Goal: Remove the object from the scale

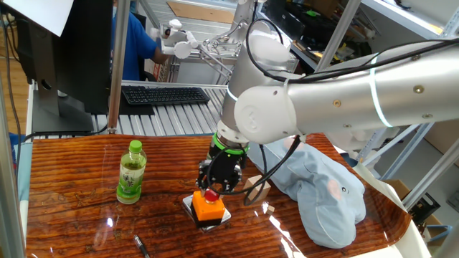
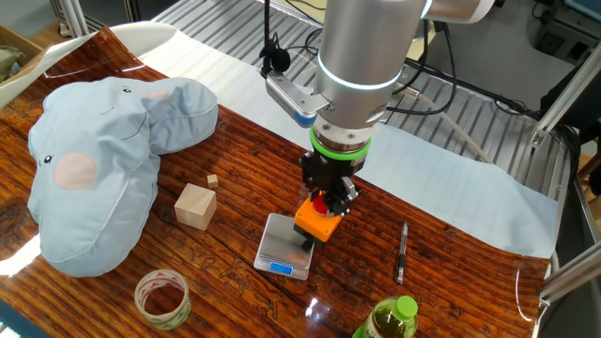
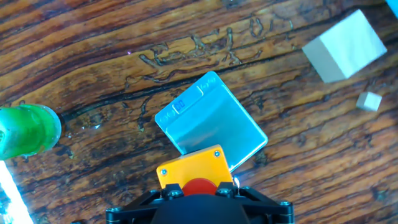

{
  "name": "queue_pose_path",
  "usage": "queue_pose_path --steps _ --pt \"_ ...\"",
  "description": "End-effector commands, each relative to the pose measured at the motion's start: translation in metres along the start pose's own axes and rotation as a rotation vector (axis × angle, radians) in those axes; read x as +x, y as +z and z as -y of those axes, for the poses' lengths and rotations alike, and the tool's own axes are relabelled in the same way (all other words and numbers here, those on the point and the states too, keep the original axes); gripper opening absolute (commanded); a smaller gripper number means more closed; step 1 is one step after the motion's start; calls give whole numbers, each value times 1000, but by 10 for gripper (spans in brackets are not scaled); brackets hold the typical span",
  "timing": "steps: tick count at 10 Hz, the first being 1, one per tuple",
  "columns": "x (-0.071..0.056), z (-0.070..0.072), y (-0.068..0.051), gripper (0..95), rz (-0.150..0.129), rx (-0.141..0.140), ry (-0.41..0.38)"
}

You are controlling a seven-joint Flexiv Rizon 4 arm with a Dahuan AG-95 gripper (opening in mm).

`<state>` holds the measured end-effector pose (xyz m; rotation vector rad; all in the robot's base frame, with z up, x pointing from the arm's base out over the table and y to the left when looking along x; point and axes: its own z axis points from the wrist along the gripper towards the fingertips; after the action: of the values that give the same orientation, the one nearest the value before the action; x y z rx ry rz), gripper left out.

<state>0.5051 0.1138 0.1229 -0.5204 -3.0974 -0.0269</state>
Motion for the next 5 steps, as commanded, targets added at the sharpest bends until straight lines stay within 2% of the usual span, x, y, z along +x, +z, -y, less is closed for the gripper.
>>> queue_pose_path --steps 1,3,5 --pt "-9 10 -7 0 -12 -9 -26" --pt "-23 30 -19 0 -21 -10 -42" --pt "-25 49 -28 0 -30 -11 -60"
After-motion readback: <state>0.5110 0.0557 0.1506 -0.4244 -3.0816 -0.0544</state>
